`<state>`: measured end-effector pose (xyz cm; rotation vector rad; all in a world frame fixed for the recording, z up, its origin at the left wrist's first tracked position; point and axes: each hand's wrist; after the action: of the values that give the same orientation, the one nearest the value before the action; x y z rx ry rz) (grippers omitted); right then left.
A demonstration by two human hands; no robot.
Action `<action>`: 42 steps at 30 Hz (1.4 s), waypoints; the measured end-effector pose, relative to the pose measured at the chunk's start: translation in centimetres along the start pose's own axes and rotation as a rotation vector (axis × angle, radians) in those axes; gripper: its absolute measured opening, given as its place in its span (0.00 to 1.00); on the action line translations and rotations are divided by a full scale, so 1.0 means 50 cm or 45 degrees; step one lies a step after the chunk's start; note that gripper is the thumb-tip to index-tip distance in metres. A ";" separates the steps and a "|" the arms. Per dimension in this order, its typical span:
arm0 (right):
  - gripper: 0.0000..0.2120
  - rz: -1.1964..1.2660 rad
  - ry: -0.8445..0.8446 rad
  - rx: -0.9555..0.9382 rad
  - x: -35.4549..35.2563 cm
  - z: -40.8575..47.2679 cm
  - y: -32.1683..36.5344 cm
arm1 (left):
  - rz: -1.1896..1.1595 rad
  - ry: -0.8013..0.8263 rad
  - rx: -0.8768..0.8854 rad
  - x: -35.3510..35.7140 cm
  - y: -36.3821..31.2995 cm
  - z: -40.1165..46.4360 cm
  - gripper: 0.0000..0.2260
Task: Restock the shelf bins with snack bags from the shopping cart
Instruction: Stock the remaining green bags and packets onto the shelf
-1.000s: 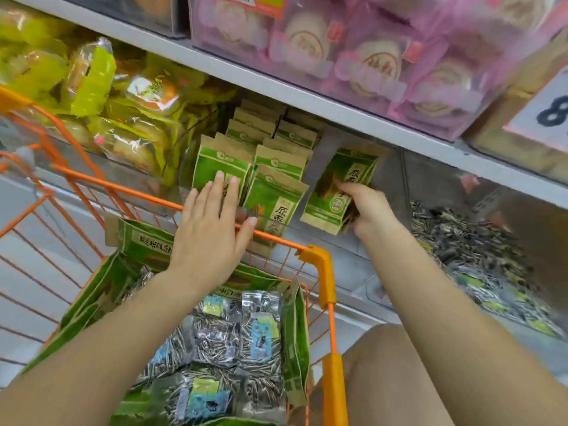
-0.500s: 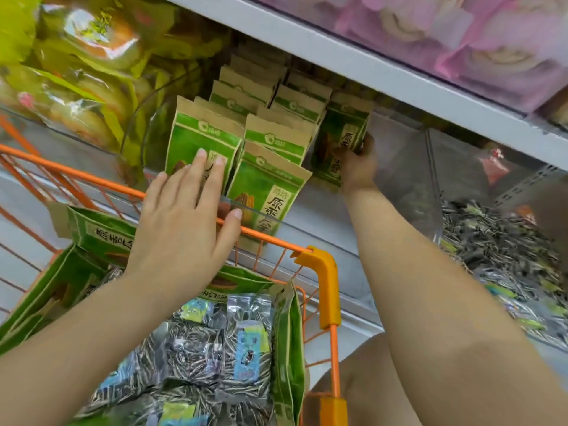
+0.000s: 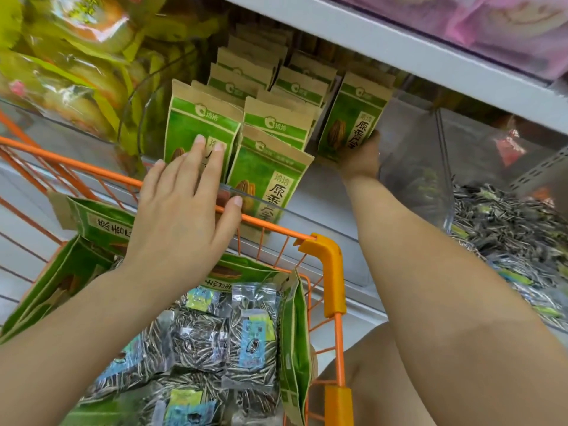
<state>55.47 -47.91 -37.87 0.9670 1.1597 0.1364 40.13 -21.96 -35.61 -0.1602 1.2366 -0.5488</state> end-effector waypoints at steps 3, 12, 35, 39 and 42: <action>0.32 -0.067 0.049 -0.010 0.006 -0.001 0.005 | -0.006 -0.006 0.003 0.002 0.000 0.000 0.29; 0.25 -0.234 0.147 0.019 0.005 -0.005 0.012 | -0.019 -0.004 0.015 0.001 0.002 0.001 0.29; 0.10 0.002 0.275 -0.944 -0.192 -0.467 0.075 | -0.212 0.268 0.108 -0.175 0.014 -0.043 0.20; 0.17 -1.072 0.795 -1.399 -0.138 -0.494 0.083 | 0.042 0.824 -0.019 -0.176 0.069 -0.106 0.19; 0.27 -1.453 1.010 -1.623 -0.076 -0.510 0.057 | 0.147 0.986 -0.166 -0.152 0.115 -0.133 0.20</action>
<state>34.00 -33.70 -34.75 -1.0042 1.7690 0.2826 34.11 -12.23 -33.70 0.0245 2.0229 -0.4380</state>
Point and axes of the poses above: each hand's wrist, its own z-axis towards the middle knuckle, its own x-axis out of the palm, y = z × x, and after that the axes turned 14 degrees about -z, right-handed
